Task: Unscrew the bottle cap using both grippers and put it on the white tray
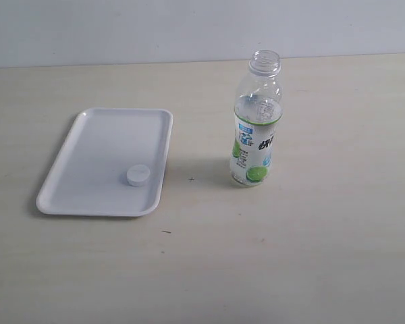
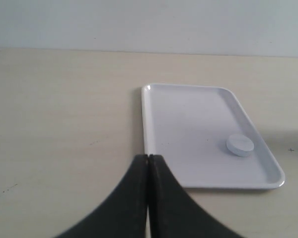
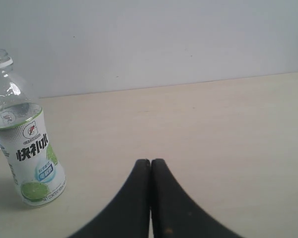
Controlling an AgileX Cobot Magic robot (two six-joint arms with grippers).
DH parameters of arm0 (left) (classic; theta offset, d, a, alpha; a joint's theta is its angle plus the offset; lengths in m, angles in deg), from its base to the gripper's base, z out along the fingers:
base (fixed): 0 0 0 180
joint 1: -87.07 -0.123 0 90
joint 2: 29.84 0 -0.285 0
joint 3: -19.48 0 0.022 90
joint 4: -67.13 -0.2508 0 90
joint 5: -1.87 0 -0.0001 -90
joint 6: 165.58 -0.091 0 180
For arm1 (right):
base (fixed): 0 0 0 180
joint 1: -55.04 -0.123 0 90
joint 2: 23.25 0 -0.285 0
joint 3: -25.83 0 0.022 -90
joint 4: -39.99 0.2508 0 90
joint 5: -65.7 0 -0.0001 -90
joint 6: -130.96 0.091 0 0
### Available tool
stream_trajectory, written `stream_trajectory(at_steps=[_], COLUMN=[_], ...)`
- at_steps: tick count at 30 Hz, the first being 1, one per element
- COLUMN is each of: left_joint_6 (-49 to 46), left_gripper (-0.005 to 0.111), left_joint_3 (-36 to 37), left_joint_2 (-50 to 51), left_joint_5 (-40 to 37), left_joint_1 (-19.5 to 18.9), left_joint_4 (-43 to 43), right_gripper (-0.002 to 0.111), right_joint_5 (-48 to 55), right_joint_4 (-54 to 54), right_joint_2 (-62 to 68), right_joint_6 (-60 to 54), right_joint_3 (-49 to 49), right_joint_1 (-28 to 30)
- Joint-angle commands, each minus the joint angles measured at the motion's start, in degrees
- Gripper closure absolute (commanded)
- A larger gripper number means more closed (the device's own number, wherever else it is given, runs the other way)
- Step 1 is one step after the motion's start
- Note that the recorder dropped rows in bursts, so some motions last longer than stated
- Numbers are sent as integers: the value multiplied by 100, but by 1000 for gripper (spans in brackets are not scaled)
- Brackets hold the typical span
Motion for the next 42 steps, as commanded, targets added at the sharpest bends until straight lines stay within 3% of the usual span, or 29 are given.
stream_trajectory(at_steps=[1, 42], left_joint_6=[-27, -27], left_gripper=[107, 107], left_joint_3=[17, 17], left_joint_2=[-37, -37], left_joint_5=[35, 35], left_joint_1=[37, 37], left_joint_4=[30, 30], right_gripper=[108, 108], right_joint_5=[-75, -160], right_joint_4=[8, 8], right_joint_2=[-40, -40], right_joint_6=[11, 12], right_joint_3=[26, 26], right_joint_1=[40, 40])
